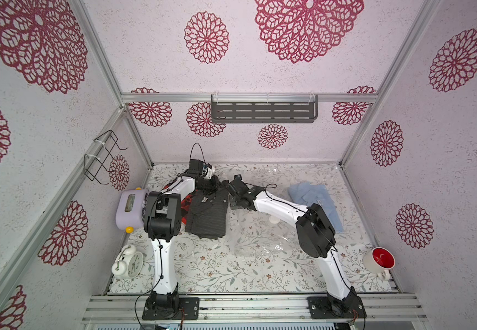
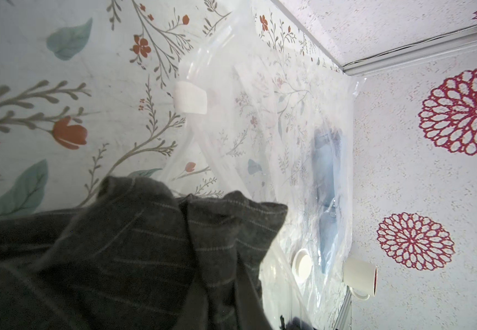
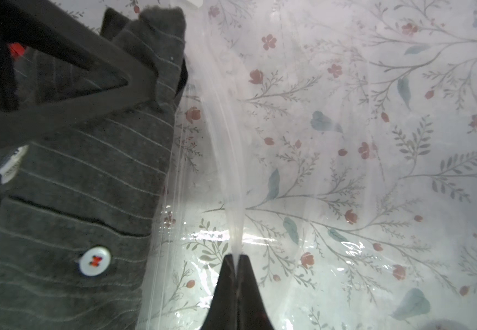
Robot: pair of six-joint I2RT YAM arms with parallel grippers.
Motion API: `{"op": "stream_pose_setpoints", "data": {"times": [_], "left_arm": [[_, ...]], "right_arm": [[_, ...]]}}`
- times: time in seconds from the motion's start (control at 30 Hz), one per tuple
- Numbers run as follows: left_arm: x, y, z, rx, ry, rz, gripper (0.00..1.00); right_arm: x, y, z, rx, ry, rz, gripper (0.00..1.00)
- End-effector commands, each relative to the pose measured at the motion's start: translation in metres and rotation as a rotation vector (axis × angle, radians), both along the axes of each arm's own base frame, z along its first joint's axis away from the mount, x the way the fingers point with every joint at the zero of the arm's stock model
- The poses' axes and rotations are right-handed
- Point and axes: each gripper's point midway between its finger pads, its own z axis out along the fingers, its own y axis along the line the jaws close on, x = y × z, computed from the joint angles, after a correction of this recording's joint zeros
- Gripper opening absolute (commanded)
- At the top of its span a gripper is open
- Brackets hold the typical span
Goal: Place the folded shirt into the vacuum bag
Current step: Pick up the shirt from the center of the board.
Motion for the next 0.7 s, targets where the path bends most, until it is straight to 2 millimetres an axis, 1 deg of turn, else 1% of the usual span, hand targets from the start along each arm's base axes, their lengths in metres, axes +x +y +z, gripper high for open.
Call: {"op": "stream_pose_setpoints", "data": {"times": [0.0,0.13,0.3,0.43,0.53,0.67], "left_arm": [[0.0,-0.006,-0.002,-0.022,-0.017,-0.012,0.0],[-0.003,-0.004,-0.014,0.002,0.004,-0.005,0.0],[-0.006,0.0,-0.028,0.046,0.032,0.003,0.0],[-0.006,0.005,-0.04,0.102,0.061,0.012,0.0],[-0.004,0.008,-0.049,0.161,0.089,0.018,0.0],[-0.002,0.012,-0.054,0.231,0.125,0.027,0.0]], "right_arm": [[0.006,-0.001,0.025,0.055,-0.025,-0.029,0.0],[0.008,-0.003,0.03,0.077,-0.032,-0.045,0.0],[0.008,-0.009,0.042,0.122,-0.055,-0.066,0.0],[0.006,-0.006,0.049,0.153,-0.06,-0.053,0.0],[0.002,0.0,0.046,0.174,-0.046,-0.032,0.0],[-0.005,0.007,0.038,0.172,-0.029,-0.013,0.0]]}}
